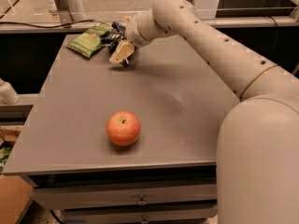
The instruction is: Move blue chip bag near green jalapeno chip bag
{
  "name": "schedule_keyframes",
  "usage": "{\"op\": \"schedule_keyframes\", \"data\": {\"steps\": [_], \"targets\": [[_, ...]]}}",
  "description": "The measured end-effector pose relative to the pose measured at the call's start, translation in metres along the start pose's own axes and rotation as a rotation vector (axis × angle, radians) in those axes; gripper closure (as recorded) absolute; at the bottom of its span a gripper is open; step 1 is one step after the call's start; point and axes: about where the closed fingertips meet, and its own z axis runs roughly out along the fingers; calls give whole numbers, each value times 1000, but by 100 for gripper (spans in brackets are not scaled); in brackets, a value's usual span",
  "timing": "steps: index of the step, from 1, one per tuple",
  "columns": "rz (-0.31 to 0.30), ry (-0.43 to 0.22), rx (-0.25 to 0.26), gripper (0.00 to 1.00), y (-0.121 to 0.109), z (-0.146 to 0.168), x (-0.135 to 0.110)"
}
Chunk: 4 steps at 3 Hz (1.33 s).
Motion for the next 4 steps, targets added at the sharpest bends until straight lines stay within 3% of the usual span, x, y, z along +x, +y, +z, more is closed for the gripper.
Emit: {"op": "schedule_keyframes", "data": {"steps": [2, 4], "targets": [[37, -23, 8, 0, -5, -21, 8], [88, 18, 65, 0, -29, -102, 41]]}}
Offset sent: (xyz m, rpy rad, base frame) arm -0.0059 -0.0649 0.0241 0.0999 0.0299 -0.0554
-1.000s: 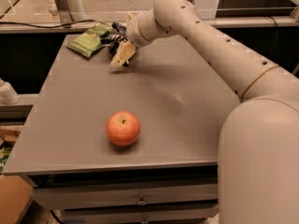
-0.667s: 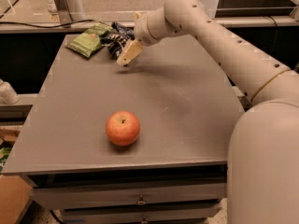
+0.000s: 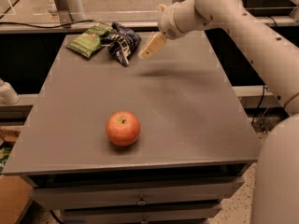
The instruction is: Move blue chip bag near green jalapeno chip bag
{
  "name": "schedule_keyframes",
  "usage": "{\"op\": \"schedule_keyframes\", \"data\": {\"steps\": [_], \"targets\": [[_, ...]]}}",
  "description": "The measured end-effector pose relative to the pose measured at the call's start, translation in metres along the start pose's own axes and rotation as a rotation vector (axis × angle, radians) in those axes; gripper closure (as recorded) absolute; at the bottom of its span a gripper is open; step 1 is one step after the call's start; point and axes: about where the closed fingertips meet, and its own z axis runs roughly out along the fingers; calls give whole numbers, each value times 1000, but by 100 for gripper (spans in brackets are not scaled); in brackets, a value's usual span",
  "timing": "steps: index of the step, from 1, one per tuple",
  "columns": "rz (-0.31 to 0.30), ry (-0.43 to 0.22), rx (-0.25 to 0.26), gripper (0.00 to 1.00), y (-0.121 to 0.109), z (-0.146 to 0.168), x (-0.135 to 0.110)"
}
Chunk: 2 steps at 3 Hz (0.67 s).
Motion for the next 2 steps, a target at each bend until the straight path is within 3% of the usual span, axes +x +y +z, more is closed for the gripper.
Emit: {"op": "schedule_keyframes", "data": {"steps": [1, 2], "targets": [[63, 22, 56, 0, -14, -41, 21], [63, 22, 55, 0, -14, -41, 21]]}}
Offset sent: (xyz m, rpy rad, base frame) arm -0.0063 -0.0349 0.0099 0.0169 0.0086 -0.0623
